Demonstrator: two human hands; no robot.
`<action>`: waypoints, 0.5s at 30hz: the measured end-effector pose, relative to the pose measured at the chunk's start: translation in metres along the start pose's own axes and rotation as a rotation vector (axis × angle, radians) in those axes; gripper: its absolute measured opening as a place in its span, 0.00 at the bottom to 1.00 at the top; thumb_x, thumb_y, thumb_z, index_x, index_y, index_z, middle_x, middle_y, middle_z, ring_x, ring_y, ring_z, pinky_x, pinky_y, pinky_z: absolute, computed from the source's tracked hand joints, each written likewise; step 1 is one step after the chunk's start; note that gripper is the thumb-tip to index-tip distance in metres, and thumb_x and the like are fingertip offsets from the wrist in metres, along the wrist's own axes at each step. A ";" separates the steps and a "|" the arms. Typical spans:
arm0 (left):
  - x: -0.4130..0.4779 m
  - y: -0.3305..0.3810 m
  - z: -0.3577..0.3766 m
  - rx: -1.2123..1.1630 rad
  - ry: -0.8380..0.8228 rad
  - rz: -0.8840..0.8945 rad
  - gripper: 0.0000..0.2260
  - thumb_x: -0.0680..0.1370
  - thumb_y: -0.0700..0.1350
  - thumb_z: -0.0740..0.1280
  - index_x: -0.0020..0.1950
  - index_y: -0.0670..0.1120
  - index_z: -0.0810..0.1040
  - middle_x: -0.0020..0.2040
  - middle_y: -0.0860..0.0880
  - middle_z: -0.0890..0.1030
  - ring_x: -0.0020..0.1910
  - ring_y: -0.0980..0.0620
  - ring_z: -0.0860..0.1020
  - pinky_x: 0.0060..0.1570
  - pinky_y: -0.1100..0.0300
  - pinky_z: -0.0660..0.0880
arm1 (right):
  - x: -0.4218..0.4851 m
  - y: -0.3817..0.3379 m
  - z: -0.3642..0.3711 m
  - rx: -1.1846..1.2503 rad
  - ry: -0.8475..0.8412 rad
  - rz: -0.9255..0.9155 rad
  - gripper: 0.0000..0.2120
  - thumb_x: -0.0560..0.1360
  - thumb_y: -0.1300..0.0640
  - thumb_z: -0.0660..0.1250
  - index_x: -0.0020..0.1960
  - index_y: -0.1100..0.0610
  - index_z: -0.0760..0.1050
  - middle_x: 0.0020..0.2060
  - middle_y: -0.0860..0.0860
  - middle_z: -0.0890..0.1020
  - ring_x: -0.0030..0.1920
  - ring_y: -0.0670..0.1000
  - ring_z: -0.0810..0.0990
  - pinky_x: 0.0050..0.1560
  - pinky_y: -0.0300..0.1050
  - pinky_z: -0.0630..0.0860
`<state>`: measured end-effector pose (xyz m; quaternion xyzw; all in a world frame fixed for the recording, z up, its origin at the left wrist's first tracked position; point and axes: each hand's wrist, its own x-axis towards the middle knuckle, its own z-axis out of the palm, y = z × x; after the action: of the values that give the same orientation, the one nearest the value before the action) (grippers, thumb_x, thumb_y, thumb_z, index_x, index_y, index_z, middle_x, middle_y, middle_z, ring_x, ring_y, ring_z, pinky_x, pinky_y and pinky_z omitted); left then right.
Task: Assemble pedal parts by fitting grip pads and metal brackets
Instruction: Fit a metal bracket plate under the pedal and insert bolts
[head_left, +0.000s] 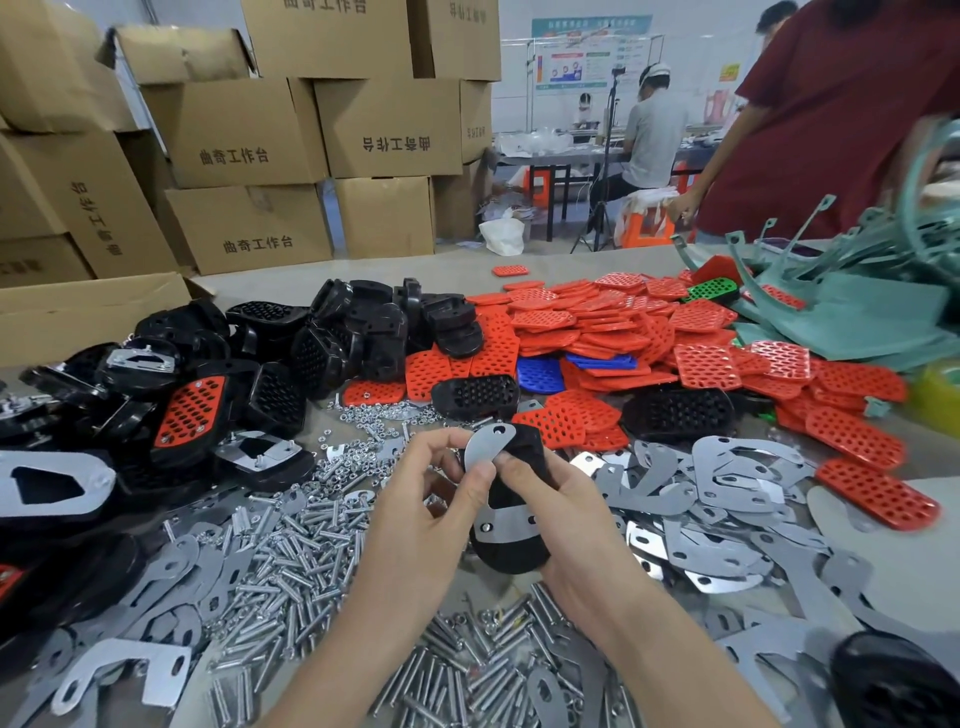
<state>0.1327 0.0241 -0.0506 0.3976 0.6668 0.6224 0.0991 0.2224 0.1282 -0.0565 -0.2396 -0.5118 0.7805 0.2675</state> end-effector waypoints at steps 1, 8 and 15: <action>0.000 0.000 0.000 -0.005 -0.002 -0.002 0.10 0.80 0.49 0.69 0.55 0.64 0.77 0.40 0.57 0.74 0.37 0.57 0.77 0.33 0.65 0.73 | 0.000 0.001 -0.001 -0.004 -0.004 -0.005 0.07 0.81 0.56 0.69 0.54 0.52 0.86 0.52 0.57 0.88 0.51 0.55 0.86 0.56 0.54 0.80; 0.000 -0.004 -0.003 0.024 -0.012 -0.005 0.13 0.80 0.50 0.68 0.59 0.68 0.77 0.40 0.57 0.74 0.39 0.56 0.77 0.37 0.60 0.76 | 0.001 0.002 -0.001 -0.013 0.000 -0.018 0.08 0.81 0.57 0.69 0.57 0.56 0.85 0.52 0.59 0.87 0.55 0.61 0.86 0.64 0.64 0.78; 0.000 -0.003 -0.004 0.028 -0.021 0.016 0.12 0.80 0.51 0.68 0.61 0.67 0.77 0.40 0.57 0.75 0.41 0.53 0.79 0.36 0.59 0.76 | 0.001 0.002 -0.002 -0.029 0.013 -0.024 0.07 0.80 0.54 0.70 0.53 0.53 0.87 0.53 0.61 0.87 0.59 0.66 0.83 0.67 0.66 0.76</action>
<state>0.1292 0.0211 -0.0526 0.4109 0.6713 0.6095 0.0957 0.2229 0.1294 -0.0588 -0.2422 -0.5240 0.7682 0.2768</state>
